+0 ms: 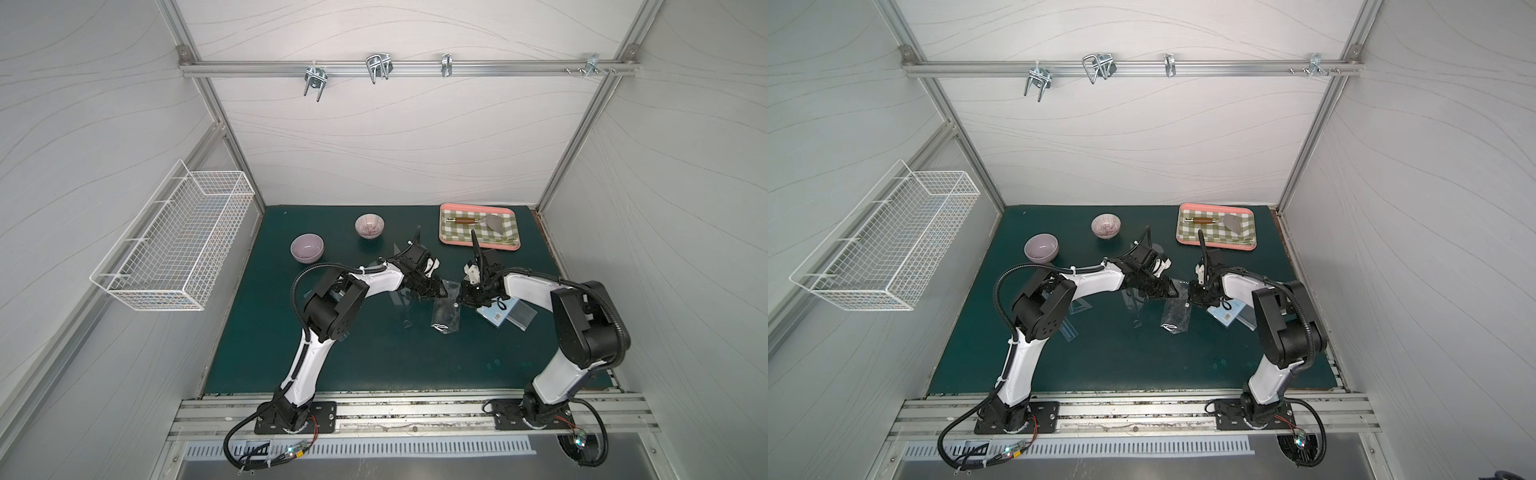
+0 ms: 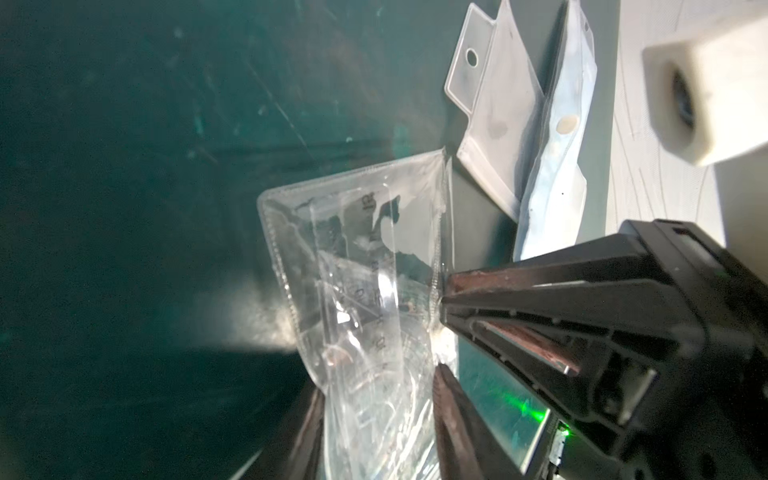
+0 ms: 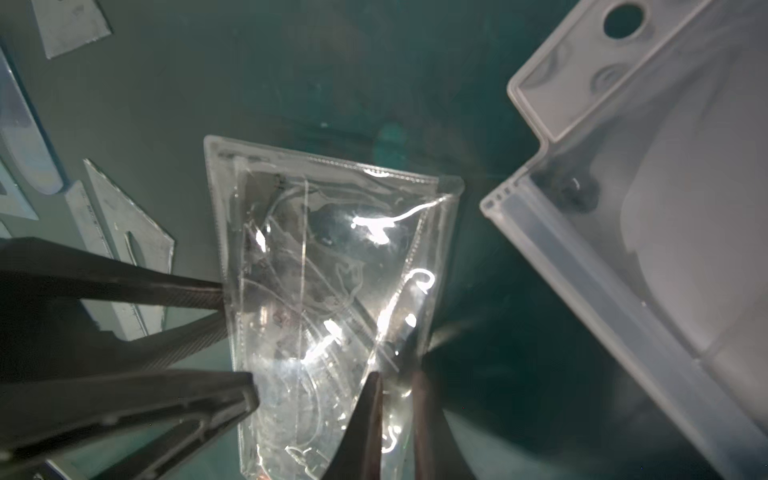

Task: Open the ruler set and take out the ruler
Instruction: Pick up the ruler set bag from the center of the board, then open the ruler set bag.

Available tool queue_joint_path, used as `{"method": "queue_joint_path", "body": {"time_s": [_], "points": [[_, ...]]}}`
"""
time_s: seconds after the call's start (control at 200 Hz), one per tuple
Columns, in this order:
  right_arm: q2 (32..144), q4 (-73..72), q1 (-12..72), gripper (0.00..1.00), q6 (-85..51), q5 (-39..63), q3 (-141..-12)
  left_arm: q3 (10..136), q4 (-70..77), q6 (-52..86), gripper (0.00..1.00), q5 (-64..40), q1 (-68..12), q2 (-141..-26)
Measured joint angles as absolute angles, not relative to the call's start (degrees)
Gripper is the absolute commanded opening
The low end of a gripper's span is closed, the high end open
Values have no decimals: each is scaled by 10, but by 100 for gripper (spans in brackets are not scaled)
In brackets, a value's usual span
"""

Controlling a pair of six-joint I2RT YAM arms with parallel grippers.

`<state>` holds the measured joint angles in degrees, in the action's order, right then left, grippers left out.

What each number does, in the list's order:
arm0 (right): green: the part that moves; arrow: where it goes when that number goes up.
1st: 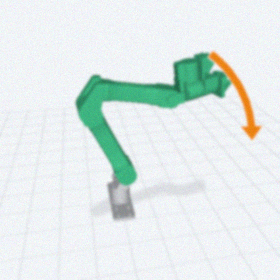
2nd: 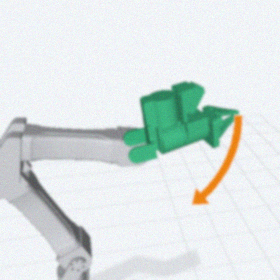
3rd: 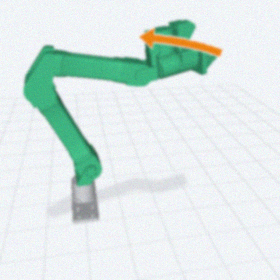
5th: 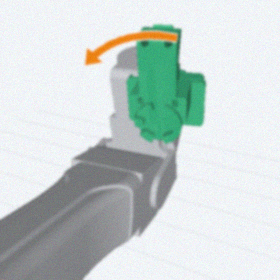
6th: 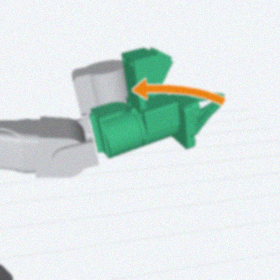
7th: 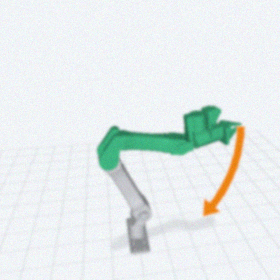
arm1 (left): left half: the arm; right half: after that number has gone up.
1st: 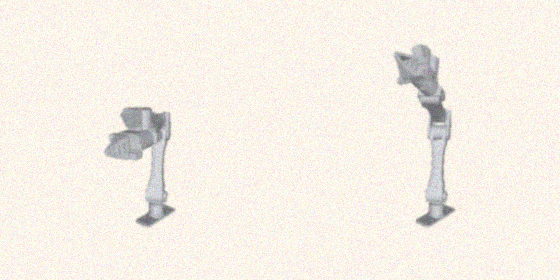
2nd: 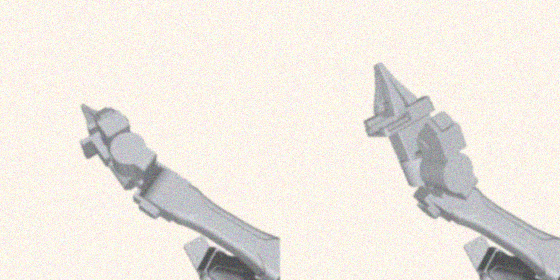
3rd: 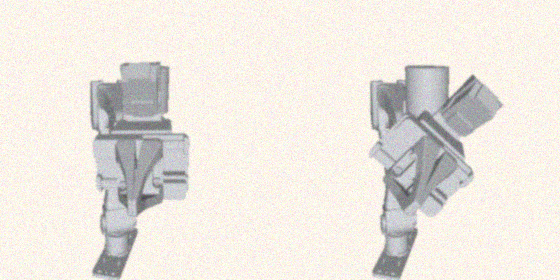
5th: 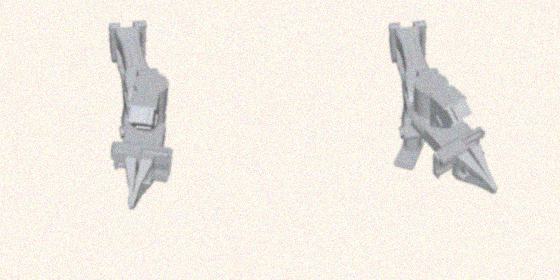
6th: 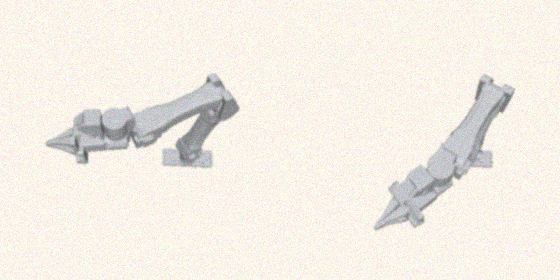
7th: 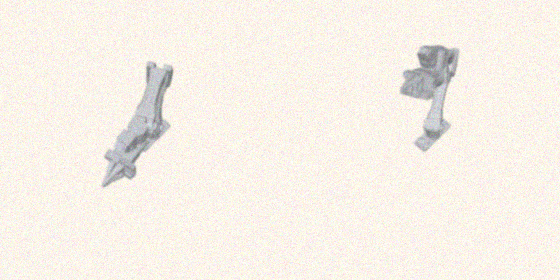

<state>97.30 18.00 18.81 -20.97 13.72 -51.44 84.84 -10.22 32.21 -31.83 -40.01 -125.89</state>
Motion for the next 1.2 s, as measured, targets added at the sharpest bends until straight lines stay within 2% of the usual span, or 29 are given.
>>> {"method": "queue_joint_path", "body": {"time_s": [0.25,0.4,0.655,0.86,1.2], "points": [[973,180,188,18,-210,137,-514,838,-84,343,0,-347,-391,-1258],[969,181,190,21,-209,135,-514,833,-69,347,0,-361,-387,-1256],[915,230,196,39,-196,116,-528,794,-39,353,0,-355,-364,-1211],[872,265,235,42,-181,95,-601,735,56,406,0,-350,-325,-1157],[881,328,285,49,-160,39,-688,620,264,525,0,-335,-289,-1129]]}}
